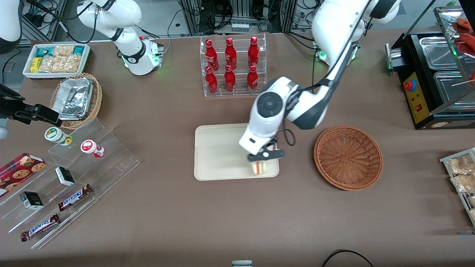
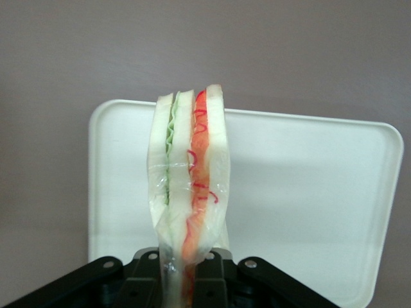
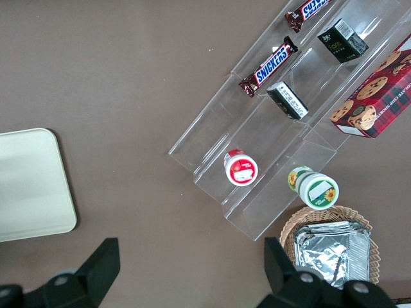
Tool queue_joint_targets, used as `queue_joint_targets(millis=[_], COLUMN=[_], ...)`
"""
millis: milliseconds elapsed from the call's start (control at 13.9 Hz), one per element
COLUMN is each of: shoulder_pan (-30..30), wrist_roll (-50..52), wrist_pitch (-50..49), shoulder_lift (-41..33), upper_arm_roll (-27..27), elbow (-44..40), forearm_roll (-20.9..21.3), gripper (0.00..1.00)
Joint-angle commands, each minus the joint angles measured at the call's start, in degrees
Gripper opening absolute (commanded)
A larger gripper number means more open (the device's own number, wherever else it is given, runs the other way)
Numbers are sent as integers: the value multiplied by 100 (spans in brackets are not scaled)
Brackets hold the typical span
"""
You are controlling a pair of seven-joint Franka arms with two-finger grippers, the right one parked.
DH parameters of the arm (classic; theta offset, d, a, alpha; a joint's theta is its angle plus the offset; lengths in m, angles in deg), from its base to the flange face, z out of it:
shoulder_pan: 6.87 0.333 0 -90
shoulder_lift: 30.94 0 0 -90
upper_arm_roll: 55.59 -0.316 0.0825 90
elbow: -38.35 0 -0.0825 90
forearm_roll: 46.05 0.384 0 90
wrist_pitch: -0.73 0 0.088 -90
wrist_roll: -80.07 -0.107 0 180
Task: Place sandwich from basket to tray
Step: 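Lift the sandwich and carry it over the cream tray, then lower the sandwich onto the tray and open the left gripper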
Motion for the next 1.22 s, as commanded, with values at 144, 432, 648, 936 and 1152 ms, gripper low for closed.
queue_joint_targets(millis=[144, 432, 648, 936, 1152], shoulder_pan=[-357, -550, -647, -709, -709], wrist_roll=[-528, -531, -294, 145, 164], wrist_pitch=[178, 414, 451, 433, 442], shoulder_lift=[425, 697, 970, 988, 1040], upper_arm_roll=[-51, 1, 10, 10, 10], elbow=[-244, -340, -437, -438, -429], forearm_roll=[489, 471, 480, 471, 471], gripper=[8, 9, 10, 15, 56])
